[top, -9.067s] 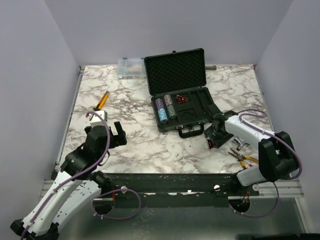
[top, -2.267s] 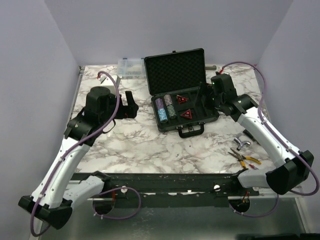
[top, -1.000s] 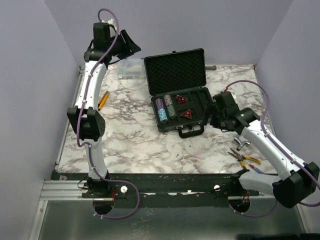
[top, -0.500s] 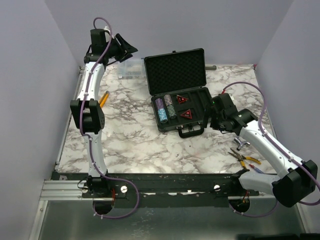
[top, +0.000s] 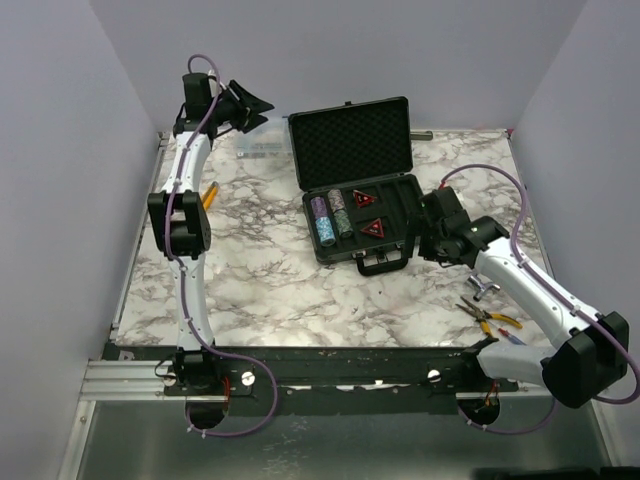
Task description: Pack up texas hold em set
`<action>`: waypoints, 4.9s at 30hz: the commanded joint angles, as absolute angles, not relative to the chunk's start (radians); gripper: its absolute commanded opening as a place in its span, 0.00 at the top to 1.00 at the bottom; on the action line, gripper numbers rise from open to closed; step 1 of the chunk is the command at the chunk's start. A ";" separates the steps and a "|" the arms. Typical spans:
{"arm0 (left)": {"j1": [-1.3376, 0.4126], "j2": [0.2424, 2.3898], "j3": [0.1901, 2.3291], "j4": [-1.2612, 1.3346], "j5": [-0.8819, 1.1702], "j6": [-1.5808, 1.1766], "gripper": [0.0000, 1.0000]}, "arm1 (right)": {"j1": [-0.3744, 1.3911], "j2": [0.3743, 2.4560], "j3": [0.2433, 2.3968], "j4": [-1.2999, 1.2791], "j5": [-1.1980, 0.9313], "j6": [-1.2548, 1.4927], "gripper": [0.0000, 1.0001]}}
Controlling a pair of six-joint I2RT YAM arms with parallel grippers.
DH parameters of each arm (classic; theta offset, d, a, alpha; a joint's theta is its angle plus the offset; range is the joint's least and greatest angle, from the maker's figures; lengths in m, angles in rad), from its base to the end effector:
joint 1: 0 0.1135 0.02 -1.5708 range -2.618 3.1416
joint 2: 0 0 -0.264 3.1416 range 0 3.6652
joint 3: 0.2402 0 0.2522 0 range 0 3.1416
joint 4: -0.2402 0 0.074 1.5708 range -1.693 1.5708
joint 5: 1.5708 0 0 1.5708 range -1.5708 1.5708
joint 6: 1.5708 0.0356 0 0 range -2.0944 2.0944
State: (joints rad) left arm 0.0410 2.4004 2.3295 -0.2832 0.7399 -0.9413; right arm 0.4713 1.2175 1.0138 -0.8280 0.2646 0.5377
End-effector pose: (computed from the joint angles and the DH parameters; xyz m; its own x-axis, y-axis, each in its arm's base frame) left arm 0.5579 -0.0011 0.2995 -0.6902 -0.6258 -0.3632 0.0741 0.4382 -0.8958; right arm 0.2148 0.0990 0.2774 -0.8199 0.1370 -0.5559 0.1180 0.9905 0.0702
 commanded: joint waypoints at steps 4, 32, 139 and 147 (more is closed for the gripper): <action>0.026 2.469 2.370 -0.193 0.807 -1.061 0.50 | 0.470 1.257 1.026 -0.795 0.259 0.516 0.11; -0.052 2.613 2.392 -0.052 0.873 -1.311 0.66 | 0.470 1.252 1.035 -0.811 0.268 0.523 0.14; -0.289 1.711 1.494 -0.338 0.908 -0.645 0.82 | 0.463 1.537 1.366 -0.725 0.152 0.730 0.82; -0.326 1.708 1.570 -0.446 0.843 -0.570 0.82 | 0.463 1.344 1.246 -0.803 0.228 0.718 0.75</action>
